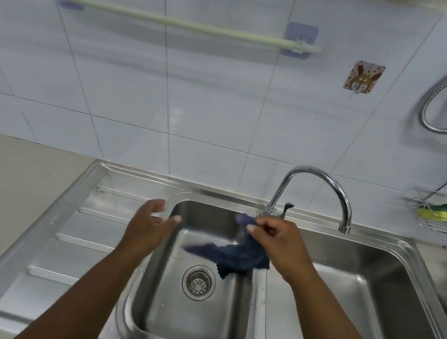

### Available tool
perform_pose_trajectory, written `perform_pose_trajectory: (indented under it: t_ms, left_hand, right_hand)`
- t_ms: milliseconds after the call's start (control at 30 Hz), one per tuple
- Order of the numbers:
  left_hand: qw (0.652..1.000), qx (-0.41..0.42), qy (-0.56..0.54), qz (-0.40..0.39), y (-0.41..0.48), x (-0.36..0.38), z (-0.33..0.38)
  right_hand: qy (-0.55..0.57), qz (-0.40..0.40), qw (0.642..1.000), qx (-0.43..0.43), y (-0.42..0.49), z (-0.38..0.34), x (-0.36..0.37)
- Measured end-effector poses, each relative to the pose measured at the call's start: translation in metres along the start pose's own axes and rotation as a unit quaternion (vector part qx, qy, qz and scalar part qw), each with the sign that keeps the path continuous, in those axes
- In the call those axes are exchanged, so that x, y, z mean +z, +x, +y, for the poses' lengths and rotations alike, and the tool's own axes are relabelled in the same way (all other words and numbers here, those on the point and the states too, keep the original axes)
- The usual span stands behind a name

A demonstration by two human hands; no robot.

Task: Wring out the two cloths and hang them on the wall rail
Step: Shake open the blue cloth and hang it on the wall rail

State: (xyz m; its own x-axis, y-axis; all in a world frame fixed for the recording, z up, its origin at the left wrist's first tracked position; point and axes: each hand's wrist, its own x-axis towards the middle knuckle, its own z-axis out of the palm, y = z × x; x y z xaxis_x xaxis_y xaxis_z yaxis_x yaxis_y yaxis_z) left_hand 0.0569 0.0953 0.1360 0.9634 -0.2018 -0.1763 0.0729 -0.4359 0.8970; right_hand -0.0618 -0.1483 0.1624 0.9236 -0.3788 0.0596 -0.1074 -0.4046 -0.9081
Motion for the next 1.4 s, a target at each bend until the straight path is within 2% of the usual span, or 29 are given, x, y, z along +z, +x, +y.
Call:
perform_pose_trajectory:
  t_ms: [100, 167, 300, 433, 500, 633, 733, 900, 1033, 1167, 1300, 1400]
  left_hand:
    - [0.977, 0.067, -0.052, -0.197, -0.023, 0.027, 0.028]
    - [0.962, 0.109, -0.037, -0.249, -0.031, 0.041, 0.041]
    - [0.965, 0.159, 0.002, -0.207, -0.029, 0.047, 0.051]
    - [0.958, 0.190, 0.057, -0.209, -0.029, 0.037, 0.054]
    - [0.955, 0.214, 0.071, -0.194, -0.033, 0.034, 0.059]
    - [0.947, 0.279, 0.089, -0.130, -0.038, 0.032, 0.071]
    - [0.935, 0.318, 0.111, -0.111, -0.043, 0.029, 0.082]
    - [0.934, 0.342, 0.075, -0.079, -0.041, 0.019, 0.094]
    - [0.944, 0.325, 0.051, -0.028, -0.035, 0.008, 0.093]
    - [0.957, 0.284, 0.052, -0.022, -0.032, 0.000, 0.090]
    - [0.969, 0.245, 0.027, 0.006, -0.028, -0.007, 0.090]
    - [0.980, 0.195, -0.014, 0.035, -0.020, -0.020, 0.090]
  right_hand:
    - [-0.096, -0.087, 0.990, -0.055, 0.005, -0.017, 0.018]
    - [-0.087, -0.098, 0.990, -0.057, 0.009, -0.020, 0.024]
    - [-0.074, -0.085, 0.992, -0.049, 0.010, -0.021, 0.021]
    - [-0.001, -0.171, 0.985, -0.020, -0.001, -0.018, 0.014]
    - [-0.013, -0.180, 0.983, -0.012, -0.006, -0.014, 0.013]
    - [-0.159, -0.118, 0.980, -0.014, -0.014, -0.010, 0.028]
    - [-0.146, -0.056, 0.988, -0.017, -0.018, -0.011, 0.041]
    - [-0.062, -0.048, 0.997, 0.024, -0.019, -0.008, 0.048]
    - [-0.070, 0.018, 0.997, 0.008, -0.019, -0.004, 0.042]
    - [0.006, 0.065, 0.998, 0.019, -0.021, -0.004, 0.038]
    - [-0.039, 0.039, 0.996, -0.064, -0.023, -0.003, 0.033]
    - [-0.092, -0.036, 0.994, -0.051, -0.022, 0.008, 0.021]
